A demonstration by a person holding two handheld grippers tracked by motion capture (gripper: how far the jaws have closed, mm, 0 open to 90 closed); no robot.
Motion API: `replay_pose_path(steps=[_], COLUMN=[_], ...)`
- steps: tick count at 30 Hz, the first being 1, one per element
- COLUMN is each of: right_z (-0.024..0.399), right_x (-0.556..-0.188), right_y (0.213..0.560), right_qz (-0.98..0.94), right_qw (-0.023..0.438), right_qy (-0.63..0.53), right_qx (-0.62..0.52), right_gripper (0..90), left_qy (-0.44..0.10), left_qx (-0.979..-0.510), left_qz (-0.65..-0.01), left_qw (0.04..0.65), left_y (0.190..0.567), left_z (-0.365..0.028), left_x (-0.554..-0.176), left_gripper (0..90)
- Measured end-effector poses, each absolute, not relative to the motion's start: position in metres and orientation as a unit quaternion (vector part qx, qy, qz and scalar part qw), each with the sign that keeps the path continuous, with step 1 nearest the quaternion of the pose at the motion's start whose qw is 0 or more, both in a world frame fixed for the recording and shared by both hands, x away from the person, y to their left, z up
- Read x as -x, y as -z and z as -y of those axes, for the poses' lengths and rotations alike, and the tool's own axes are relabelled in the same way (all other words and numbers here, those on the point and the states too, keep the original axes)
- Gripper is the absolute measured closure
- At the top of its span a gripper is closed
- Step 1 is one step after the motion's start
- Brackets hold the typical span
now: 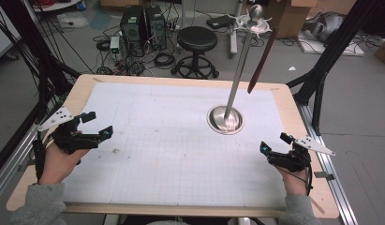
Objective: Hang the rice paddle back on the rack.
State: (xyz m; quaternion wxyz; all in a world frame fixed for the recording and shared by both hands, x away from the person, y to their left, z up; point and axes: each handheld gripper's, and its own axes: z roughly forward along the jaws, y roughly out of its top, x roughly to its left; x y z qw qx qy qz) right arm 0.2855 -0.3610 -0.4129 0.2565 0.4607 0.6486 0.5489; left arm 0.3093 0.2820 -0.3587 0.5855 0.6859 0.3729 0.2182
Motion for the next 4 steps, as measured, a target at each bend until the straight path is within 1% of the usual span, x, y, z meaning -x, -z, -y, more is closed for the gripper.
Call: replay_pose_path(steps=[4], right_z=[0.3630], right_x=[-0.2853], right_y=[0.4150], right_qz=[-0.645], right_qw=[0.253], right_qy=[-0.550], right_qx=[-0.465], right_gripper=[0.7], left_qy=[-0.217], left_qx=[-0.688], left_qz=[-0.375], left_qw=[0.583], left_y=[0.3598], left_z=[-0.2814], left_x=[-0.3111], left_gripper=[3.9])
